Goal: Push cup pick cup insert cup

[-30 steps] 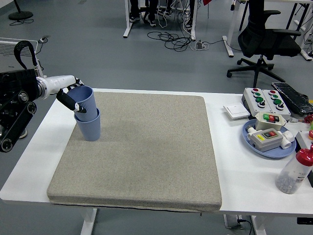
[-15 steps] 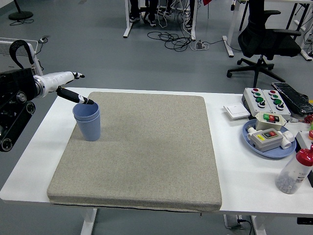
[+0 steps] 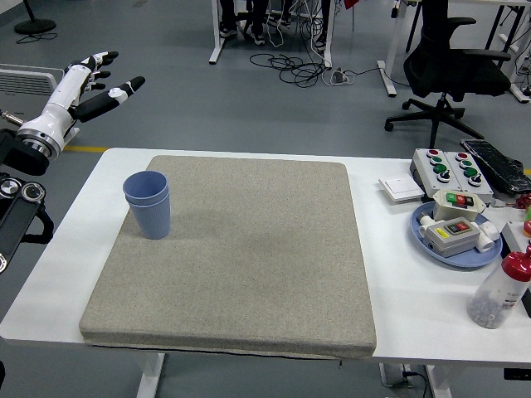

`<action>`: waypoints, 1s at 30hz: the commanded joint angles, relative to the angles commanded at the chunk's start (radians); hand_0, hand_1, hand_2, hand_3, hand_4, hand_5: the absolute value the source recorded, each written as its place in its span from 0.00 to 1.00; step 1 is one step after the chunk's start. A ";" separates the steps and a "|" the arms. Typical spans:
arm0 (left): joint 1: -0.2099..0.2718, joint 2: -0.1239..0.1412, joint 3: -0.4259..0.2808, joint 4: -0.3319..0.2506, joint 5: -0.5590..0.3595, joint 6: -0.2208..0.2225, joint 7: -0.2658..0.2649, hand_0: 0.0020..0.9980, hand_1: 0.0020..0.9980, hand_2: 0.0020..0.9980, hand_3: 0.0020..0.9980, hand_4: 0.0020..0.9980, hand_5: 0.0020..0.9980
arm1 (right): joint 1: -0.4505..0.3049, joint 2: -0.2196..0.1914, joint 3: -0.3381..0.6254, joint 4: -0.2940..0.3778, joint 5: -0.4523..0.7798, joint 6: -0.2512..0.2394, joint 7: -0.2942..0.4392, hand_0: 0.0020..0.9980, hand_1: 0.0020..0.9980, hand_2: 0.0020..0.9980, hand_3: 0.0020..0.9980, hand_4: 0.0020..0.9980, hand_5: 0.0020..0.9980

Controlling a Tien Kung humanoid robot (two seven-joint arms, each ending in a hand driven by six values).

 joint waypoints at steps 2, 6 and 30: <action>0.061 -0.015 -0.028 -0.063 -0.091 -0.005 0.006 0.82 0.89 0.92 0.87 0.66 1.00 | -0.002 0.000 0.003 0.000 -0.004 0.001 0.000 0.73 0.66 0.67 0.59 0.10 0.54; 0.163 -0.043 -0.075 -0.164 -0.254 0.009 0.011 0.84 0.90 0.94 0.88 0.63 1.00 | -0.005 0.000 0.007 0.000 -0.007 0.001 0.001 0.73 0.66 0.67 0.59 0.10 0.54; 0.539 -0.127 -0.260 -0.406 -0.540 -0.028 0.021 0.85 0.89 0.92 0.89 0.62 1.00 | 0.044 -0.012 0.031 0.000 -0.041 0.004 0.007 0.73 0.66 0.67 0.59 0.10 0.54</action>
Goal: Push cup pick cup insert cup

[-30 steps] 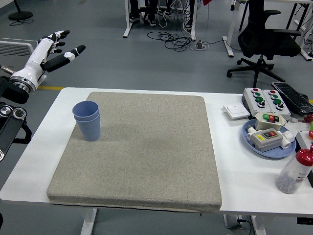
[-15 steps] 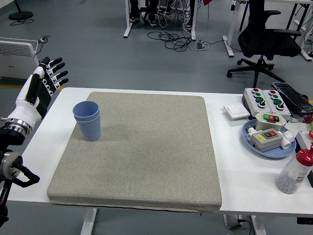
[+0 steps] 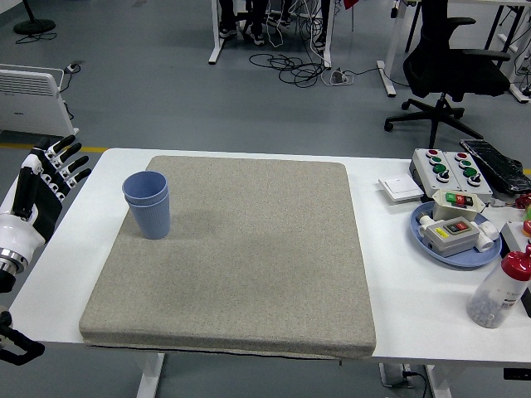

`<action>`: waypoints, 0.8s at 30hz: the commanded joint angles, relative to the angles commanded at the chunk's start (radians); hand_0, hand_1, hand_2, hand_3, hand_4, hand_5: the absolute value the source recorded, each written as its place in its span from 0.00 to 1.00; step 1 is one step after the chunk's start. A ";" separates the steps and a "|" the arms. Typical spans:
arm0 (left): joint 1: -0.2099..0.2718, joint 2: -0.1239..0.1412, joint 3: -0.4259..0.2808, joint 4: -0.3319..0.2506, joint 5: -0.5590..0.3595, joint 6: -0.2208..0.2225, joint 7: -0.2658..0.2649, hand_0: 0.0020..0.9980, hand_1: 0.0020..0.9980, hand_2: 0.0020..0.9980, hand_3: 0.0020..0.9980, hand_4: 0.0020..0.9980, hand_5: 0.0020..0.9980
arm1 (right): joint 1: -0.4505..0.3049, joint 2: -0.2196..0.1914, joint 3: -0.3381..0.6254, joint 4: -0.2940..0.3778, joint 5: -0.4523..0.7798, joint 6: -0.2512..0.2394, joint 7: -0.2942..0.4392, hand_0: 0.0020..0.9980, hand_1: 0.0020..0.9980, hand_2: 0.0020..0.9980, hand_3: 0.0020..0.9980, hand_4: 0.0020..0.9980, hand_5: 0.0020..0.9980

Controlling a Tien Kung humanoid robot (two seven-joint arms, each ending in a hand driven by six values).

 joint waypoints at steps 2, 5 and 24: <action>0.002 -0.002 -0.005 -0.001 0.001 0.000 0.001 0.85 0.89 0.92 0.89 0.62 1.00 | 0.000 0.000 0.000 0.000 0.001 0.000 -0.001 0.73 0.66 0.67 0.59 0.10 0.54; 0.002 -0.003 -0.010 -0.001 0.004 -0.001 0.001 0.85 0.89 0.92 0.89 0.62 1.00 | 0.000 0.000 -0.002 0.000 0.001 0.000 -0.002 0.73 0.66 0.67 0.59 0.10 0.54; 0.007 -0.015 -0.028 0.006 0.018 0.009 0.003 0.85 0.90 0.93 0.89 0.62 1.00 | -0.004 -0.001 -0.007 0.000 0.000 0.001 -0.004 0.73 0.66 0.67 0.59 0.10 0.54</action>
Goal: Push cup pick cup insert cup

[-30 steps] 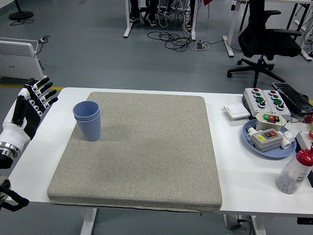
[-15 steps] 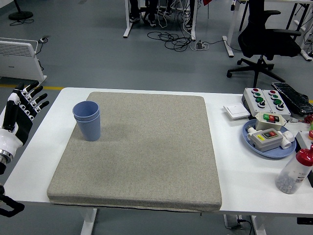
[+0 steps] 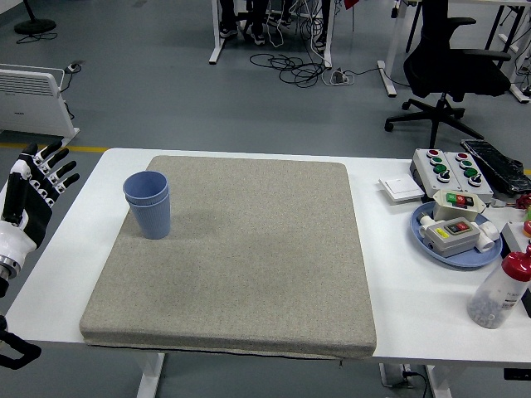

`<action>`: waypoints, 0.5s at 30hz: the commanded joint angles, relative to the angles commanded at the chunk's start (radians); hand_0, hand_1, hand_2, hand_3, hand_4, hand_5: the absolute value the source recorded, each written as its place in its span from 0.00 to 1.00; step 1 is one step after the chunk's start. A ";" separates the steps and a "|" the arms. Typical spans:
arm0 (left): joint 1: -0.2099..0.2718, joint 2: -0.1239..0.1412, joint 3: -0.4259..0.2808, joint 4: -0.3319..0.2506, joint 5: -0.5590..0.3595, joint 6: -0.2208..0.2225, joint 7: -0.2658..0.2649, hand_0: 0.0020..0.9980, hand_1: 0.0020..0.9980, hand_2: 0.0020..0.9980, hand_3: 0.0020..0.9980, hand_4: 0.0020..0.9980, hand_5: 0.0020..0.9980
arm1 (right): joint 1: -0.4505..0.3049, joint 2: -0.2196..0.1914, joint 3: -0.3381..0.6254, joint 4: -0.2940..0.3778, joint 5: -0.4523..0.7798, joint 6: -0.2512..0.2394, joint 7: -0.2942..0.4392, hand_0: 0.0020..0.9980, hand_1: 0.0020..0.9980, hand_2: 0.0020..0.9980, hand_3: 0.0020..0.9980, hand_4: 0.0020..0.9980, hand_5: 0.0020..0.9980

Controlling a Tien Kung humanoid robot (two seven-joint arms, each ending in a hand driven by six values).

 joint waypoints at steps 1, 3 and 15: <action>0.000 0.000 0.000 0.000 0.000 0.000 0.000 0.85 0.90 0.93 0.89 0.62 1.00 | 0.000 0.000 0.000 0.000 0.000 0.000 0.000 0.73 0.66 0.67 0.59 0.10 0.54; 0.000 0.000 0.000 0.001 0.001 0.000 0.000 0.85 0.90 0.93 0.89 0.62 1.00 | 0.000 0.000 0.001 0.000 0.000 0.000 0.000 0.73 0.66 0.67 0.59 0.10 0.54; 0.011 -0.006 -0.009 0.003 0.005 0.005 -0.001 0.86 0.90 0.93 0.90 0.62 1.00 | -0.008 0.002 -0.002 0.000 -0.002 0.001 0.000 0.73 0.66 0.67 0.59 0.10 0.54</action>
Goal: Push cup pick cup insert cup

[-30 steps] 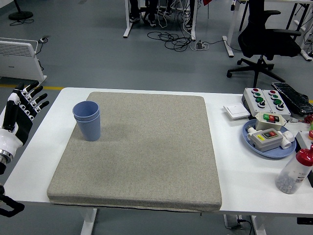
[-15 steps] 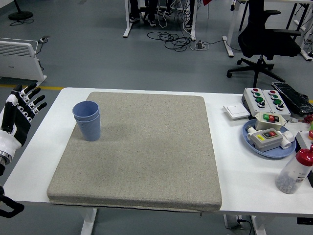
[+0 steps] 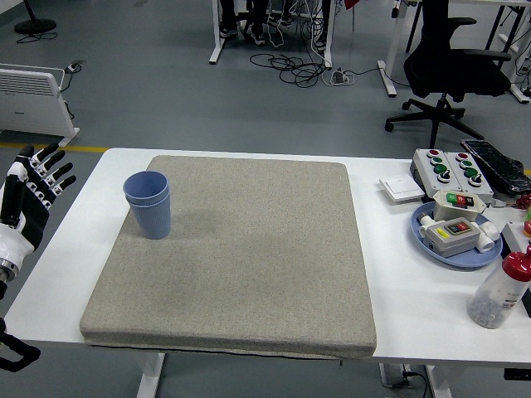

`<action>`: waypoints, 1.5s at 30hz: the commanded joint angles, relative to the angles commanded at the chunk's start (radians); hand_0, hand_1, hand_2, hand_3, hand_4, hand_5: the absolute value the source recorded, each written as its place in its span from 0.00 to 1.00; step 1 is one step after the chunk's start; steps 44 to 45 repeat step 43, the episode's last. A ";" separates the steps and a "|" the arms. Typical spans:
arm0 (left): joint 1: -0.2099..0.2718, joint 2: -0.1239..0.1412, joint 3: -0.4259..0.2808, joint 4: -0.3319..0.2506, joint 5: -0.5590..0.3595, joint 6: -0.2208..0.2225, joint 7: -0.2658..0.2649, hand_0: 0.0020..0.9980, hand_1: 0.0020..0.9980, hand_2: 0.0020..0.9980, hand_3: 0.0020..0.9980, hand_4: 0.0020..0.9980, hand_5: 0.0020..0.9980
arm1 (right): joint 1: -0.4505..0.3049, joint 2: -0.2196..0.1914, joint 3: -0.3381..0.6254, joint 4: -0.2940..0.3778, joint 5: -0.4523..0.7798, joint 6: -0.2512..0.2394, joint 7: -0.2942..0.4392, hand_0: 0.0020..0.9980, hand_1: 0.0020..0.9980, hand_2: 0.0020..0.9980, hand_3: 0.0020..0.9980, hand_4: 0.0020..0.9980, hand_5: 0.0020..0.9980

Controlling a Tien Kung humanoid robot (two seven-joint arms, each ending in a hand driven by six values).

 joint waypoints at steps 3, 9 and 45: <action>-0.002 -0.008 -0.003 0.009 0.004 0.000 0.000 0.86 0.90 0.93 0.90 0.62 1.00 | -0.006 0.001 -0.002 0.000 0.010 -0.001 0.002 0.73 0.66 0.67 0.59 0.10 0.54; -0.019 -0.034 -0.009 0.029 0.018 0.003 0.000 0.86 0.90 0.94 0.90 0.62 1.00 | -0.012 0.003 0.005 0.000 -0.002 0.000 -0.001 0.73 0.66 0.67 0.59 0.10 0.54; -0.015 -0.052 0.018 0.057 0.039 -0.016 0.008 0.87 0.91 0.95 0.91 0.64 1.00 | -0.042 0.003 0.018 0.000 -0.014 -0.003 -0.006 0.73 0.66 0.67 0.59 0.11 0.55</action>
